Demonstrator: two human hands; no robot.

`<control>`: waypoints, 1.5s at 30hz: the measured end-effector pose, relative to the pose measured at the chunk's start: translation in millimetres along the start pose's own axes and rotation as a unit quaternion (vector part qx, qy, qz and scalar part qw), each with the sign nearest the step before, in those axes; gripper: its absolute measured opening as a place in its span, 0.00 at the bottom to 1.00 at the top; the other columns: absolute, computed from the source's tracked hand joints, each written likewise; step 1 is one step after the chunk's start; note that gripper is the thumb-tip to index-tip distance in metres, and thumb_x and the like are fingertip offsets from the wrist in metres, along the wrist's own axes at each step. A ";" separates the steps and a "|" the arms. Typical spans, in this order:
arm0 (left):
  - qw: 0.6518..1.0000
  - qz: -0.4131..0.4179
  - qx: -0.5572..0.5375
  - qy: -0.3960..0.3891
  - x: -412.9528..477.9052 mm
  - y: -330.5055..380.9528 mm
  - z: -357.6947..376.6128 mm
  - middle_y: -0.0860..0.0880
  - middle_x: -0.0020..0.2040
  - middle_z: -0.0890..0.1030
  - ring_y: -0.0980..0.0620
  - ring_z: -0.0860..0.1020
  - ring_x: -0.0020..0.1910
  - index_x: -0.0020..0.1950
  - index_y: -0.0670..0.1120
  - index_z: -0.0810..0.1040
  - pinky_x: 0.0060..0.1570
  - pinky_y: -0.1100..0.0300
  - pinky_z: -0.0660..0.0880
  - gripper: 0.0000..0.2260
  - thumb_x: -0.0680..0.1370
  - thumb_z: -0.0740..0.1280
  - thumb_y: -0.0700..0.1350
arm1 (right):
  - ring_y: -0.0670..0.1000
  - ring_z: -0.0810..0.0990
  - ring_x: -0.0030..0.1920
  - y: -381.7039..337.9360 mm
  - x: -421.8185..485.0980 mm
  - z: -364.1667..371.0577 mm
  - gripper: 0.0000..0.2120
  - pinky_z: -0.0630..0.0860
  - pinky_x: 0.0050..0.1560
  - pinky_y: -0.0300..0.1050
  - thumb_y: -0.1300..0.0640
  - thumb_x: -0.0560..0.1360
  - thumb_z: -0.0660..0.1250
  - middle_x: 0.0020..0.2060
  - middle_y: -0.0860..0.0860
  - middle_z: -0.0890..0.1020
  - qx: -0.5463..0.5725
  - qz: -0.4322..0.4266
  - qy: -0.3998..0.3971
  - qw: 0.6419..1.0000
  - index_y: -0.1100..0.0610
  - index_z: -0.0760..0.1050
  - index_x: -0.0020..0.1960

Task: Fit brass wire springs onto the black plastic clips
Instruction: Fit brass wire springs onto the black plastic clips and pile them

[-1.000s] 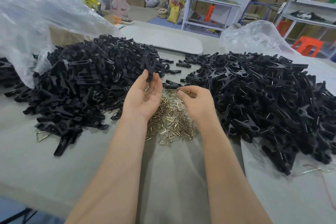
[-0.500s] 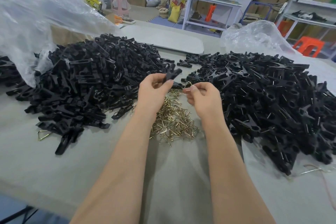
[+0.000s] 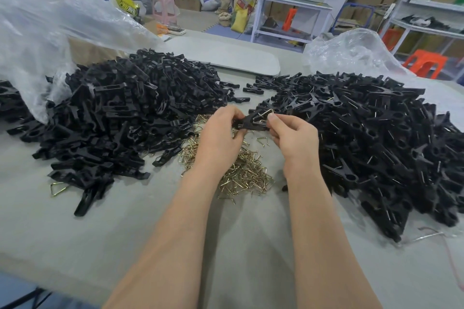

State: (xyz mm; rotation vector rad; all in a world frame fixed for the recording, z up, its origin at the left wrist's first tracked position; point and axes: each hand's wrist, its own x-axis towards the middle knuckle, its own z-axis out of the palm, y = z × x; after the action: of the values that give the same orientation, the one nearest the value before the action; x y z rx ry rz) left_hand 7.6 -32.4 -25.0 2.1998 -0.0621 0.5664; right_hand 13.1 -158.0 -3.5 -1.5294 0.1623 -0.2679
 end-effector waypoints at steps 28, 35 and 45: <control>0.972 0.045 -0.174 -0.154 -2.7 11.6 -22.0 0.58 0.49 0.80 0.61 0.76 0.53 0.46 0.56 0.78 0.61 0.60 0.69 0.09 0.71 0.74 0.45 | 0.46 0.75 0.26 0.7 2.3 -20.8 0.34 0.74 0.29 0.36 0.32 0.59 0.71 0.28 0.50 0.78 0.108 0.247 -0.391 0.880 0.60 0.74 0.49; 0.958 0.049 -0.228 -0.166 -3.7 17.5 -22.3 0.50 0.53 0.81 0.55 0.78 0.54 0.55 0.47 0.79 0.63 0.51 0.72 0.12 0.73 0.73 0.41 | 0.41 0.59 0.17 3.6 0.8 -11.1 0.17 0.59 0.20 0.32 0.41 0.69 0.63 0.17 0.43 0.63 0.168 0.212 -0.396 0.877 0.55 0.67 0.38; 0.972 0.021 -0.095 -0.215 -3.6 9.5 -19.7 0.58 0.53 0.79 0.64 0.75 0.50 0.56 0.57 0.77 0.50 0.62 0.70 0.11 0.74 0.71 0.48 | 0.45 0.74 0.27 -6.8 6.8 -22.7 0.24 0.72 0.29 0.36 0.37 0.69 0.69 0.33 0.51 0.79 -0.081 0.173 -0.276 0.942 0.59 0.78 0.46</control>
State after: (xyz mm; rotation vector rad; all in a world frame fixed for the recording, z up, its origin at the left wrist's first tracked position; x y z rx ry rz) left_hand -5.2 -24.2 -8.9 2.0982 -0.3763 0.0915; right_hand 13.0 -181.9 2.8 -1.6502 0.0038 0.4667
